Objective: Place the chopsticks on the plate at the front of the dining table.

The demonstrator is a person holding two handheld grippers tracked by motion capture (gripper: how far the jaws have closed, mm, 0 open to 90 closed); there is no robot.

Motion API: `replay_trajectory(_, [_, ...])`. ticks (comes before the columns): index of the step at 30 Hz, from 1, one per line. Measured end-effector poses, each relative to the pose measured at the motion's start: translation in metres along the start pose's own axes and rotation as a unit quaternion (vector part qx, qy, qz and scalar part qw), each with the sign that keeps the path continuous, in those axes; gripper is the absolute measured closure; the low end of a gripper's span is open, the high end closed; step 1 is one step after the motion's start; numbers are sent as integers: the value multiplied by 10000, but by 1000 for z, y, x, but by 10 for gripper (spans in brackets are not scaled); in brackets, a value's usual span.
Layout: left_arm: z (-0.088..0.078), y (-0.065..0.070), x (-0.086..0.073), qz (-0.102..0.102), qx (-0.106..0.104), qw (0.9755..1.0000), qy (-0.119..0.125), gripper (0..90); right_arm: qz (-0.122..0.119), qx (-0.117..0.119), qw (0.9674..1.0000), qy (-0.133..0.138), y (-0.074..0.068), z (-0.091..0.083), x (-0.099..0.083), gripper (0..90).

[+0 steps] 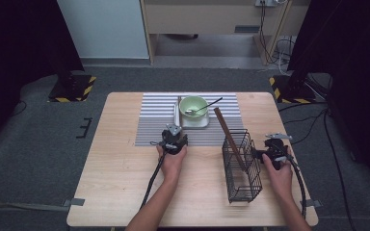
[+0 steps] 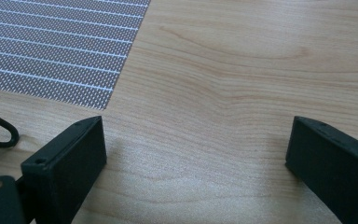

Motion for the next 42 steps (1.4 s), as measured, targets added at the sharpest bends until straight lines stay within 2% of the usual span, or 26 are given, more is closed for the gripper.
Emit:
replay_trajectory(4, [-1, 0, 0, 15, -18, 10000, 10, 631, 0, 0, 10000, 0, 0, 0, 0, 51])
replay_trajectory(13, [-8, -2, 5, 3, 40, 10000, 70, 448, -1, -1, 10000, 1, 0, 0, 0, 51])
replay_trajectory(23, [-15, -9, 8, 69, 63, 10000, -17, 317, -1, -1, 10000, 1, 0, 0, 0, 50])
replay_trajectory(30, [-19, -12, 10, 155, 54, 9998, -63, 272, -2, -1, 10000, 1, 0, 0, 0, 51])
replay_trajectory(37, [-21, -15, 11, 133, -84, 9998, -104, 245, -1, -1, 10000, 0, 0, 0, 0, 50])
replay_trajectory(42, [-23, -14, 11, 231, -65, 9996, -139, 199, -4, -1, 10000, 1, 0, 0, 0, 50])
Point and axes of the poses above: each handheld gripper's, and its own axes: z roughly forward along the jaws, x roughly out of its top, y roughly to its right, the point moved 1 cm from there along z, roughly forward along the jaws
